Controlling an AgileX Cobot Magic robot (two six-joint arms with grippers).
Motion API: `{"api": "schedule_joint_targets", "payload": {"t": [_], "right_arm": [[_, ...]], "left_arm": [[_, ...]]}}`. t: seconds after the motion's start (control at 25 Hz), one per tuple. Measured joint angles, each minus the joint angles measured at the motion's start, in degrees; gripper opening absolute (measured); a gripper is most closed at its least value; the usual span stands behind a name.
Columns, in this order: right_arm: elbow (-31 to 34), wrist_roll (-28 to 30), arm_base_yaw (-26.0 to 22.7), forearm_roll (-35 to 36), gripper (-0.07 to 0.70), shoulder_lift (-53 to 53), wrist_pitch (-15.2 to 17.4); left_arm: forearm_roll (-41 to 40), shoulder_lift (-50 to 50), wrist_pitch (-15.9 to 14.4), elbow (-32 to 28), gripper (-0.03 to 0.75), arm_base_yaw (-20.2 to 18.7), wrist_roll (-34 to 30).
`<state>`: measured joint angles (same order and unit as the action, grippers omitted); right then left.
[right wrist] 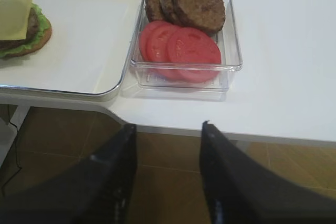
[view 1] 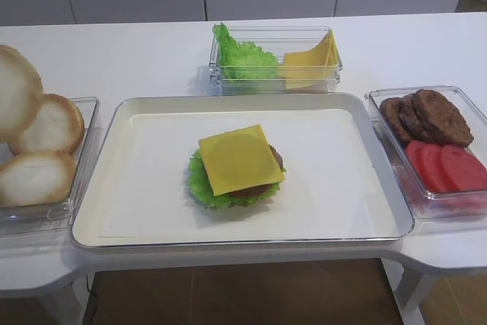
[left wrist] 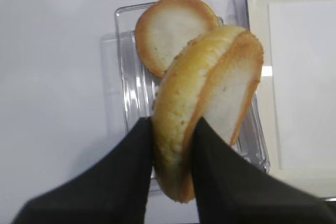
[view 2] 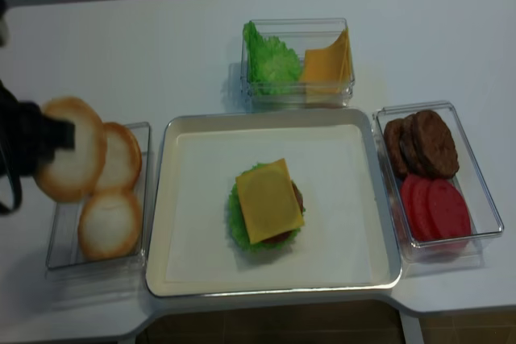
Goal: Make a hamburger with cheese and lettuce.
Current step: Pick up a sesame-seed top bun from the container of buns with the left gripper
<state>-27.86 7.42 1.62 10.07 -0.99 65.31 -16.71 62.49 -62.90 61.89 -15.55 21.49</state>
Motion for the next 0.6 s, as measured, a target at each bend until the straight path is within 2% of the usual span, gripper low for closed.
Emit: {"api": "schedule_joint_targets", "payload": {"t": [0.24,0.4,0.6], "right_arm": [[0.0,0.0,0.0,0.0,0.319,0.0,0.1],[0.0,0.0,0.0,0.0,0.319,0.0,0.1],[0.0,0.0,0.0,0.0,0.307,0.0,0.1]], "left_arm": [[-13.83,1.81,-7.1,0.0,0.163,-18.33,4.54],[-21.58,4.76,-7.86,0.26,0.163,-29.83,8.13],[-29.77,10.53,-7.73,1.62,0.163,-40.84,11.56]]}}
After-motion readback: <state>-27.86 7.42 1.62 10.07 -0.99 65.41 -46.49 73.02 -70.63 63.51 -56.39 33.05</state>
